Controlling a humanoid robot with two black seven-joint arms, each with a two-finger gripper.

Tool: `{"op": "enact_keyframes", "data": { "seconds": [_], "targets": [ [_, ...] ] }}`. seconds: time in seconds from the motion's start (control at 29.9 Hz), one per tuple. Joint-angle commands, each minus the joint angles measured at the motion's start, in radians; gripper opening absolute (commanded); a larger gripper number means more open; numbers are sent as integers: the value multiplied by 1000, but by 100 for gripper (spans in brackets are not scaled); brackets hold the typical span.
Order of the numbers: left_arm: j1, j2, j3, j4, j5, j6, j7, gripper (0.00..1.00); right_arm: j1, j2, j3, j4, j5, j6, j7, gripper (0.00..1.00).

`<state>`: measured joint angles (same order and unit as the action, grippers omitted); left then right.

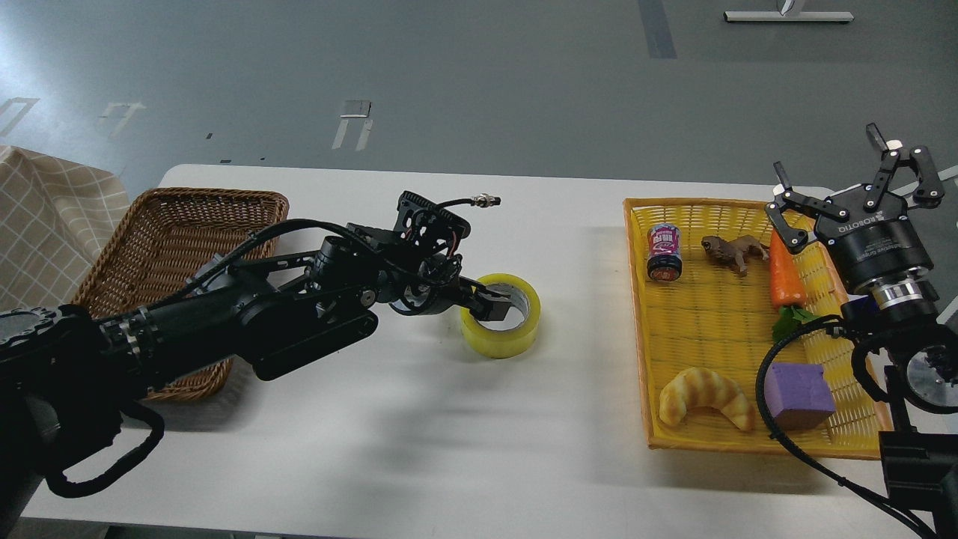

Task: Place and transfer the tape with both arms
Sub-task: 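Close the left gripper on the tape roll's rim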

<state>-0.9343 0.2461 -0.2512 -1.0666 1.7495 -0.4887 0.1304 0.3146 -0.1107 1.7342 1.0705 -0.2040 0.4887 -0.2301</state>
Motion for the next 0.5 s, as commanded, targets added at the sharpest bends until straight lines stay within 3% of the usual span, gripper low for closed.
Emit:
{"op": "enact_keyframes", "data": {
  "seconds": [0.0,0.13,0.23,0.37,0.47],
  "targets": [
    [2,-14,0,25,-1,0,-2,87,-2,-1,5,0,0,0,0,100],
    [9,-21,1,31,-1,0,-3,70,-2,-1,8,0,0,0,0,100],
    [9,-21,18,31,-2,0,-6,48,-3,-1,10,-1,0,0,0,100],
    [5,-22,35,31,-2,0,-17,0,-3,-1,16,-1,0,0,0,100],
    [0,-22,33,25,2,0,-64,0,-3,-1,16,0,0,0,0,100]
  ]
}}
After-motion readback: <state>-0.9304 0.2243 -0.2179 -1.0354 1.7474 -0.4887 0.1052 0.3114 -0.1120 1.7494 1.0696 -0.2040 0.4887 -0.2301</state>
